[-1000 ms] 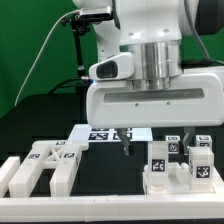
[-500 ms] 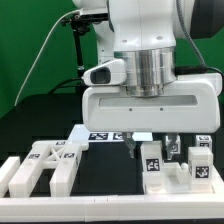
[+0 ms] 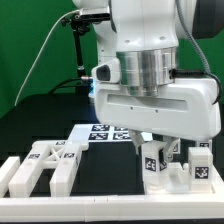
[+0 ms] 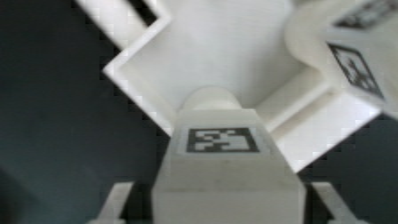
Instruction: Assemble chair
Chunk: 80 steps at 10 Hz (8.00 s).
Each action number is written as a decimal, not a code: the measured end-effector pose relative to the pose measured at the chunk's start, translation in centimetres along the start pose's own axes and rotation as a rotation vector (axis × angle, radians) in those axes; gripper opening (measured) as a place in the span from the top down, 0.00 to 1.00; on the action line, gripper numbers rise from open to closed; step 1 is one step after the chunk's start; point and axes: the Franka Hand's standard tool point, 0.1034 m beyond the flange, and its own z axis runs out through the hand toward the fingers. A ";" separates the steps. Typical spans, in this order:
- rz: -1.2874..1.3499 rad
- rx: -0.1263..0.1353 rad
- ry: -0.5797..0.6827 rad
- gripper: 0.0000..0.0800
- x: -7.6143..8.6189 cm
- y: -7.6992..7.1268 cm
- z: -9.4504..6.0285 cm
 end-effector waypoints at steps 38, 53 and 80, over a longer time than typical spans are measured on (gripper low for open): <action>-0.369 0.056 0.123 0.19 0.5 -0.4 0.4; 0.349 0.063 0.039 0.64 0.4 0.0 0.5; 0.095 0.017 0.019 0.21 -0.4 -0.7 0.4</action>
Offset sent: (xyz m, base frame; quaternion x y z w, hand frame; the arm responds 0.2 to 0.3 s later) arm 0.0000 0.0000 0.0000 0.0000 0.0000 0.1296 0.9916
